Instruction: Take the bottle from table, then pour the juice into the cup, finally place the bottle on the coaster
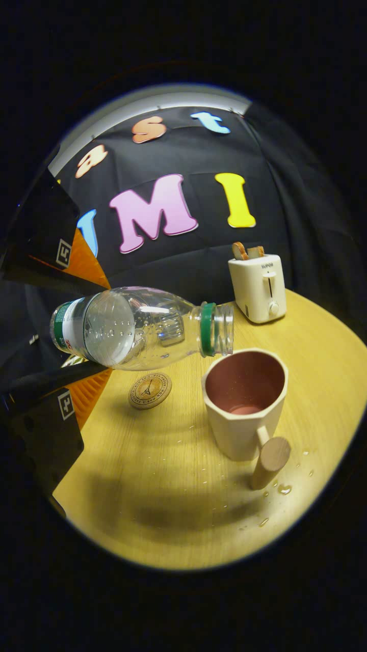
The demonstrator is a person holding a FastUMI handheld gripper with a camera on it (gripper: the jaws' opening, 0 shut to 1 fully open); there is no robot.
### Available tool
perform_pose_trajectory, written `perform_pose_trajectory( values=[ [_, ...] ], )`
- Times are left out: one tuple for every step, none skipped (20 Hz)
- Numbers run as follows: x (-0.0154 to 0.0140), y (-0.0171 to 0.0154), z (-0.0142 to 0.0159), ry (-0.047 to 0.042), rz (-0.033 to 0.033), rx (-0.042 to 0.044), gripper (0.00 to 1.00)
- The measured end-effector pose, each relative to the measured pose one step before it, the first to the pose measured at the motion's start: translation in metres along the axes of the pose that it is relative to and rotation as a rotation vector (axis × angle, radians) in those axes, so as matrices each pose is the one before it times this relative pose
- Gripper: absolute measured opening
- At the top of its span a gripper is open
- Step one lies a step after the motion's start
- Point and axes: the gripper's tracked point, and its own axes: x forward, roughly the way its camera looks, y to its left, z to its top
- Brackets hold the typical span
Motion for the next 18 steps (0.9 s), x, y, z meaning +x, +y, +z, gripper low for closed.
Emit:
perform_pose_trajectory(
  values=[
    [-0.00346, -0.00201, -0.00341, -0.00149, -0.0079, -0.092, 0.72],
    [-0.00107, 0.00038, -0.00499, -0.00314, -0.00453, -0.09219, 0.72],
    [-0.00802, 0.00059, -0.0032, -0.00607, 0.00048, -0.08846, 0.72],
    [-0.005, 0.00368, -0.00298, -0.01166, 0.00126, -0.08794, 0.72],
    [-0.00423, 0.00173, -0.00285, -0.00807, 0.00228, -0.08385, 0.72],
    [-0.00438, 0.00286, -0.00135, -0.01987, 0.00047, -0.07801, 0.72],
    [-0.00501, 0.00318, -0.0018, -0.01653, 0.00485, -0.07549, 0.72],
    [-0.00564, 0.0048, -0.00024, -0.02415, 0.00288, -0.07551, 0.72],
    [-0.00401, 0.00364, -0.00137, -0.01566, 0.00655, -0.07584, 0.72],
    [0.00059, 0.00228, -0.0015, -0.01917, -0.00032, -0.06456, 0.72],
    [-0.00367, 0.0024, -0.00008, -0.01734, 0.00078, -0.06004, 0.72],
    [-0.00405, 0.00348, -0.00046, -0.01677, -0.00047, -0.06447, 0.72],
    [-0.00407, 0.00144, 0.00146, -0.0192, -0.00108, -0.0701, 0.72],
    [-0.00309, 0.0003, -0.00035, -0.01554, -0.00493, -0.07479, 0.72],
    [-0.00134, 0.0, -0.00297, -0.00571, -0.00442, -0.07215, 0.71],
    [-0.00191, 0.00069, -0.00532, 0.00013, -0.00539, -0.06768, 0.72],
    [-0.00037, 0.00116, -0.00404, -0.00191, -0.00605, -0.05974, 0.72],
    [0.00217, 0.00108, -0.00175, -0.01064, -0.01062, -0.04996, 0.72]
  ],
)
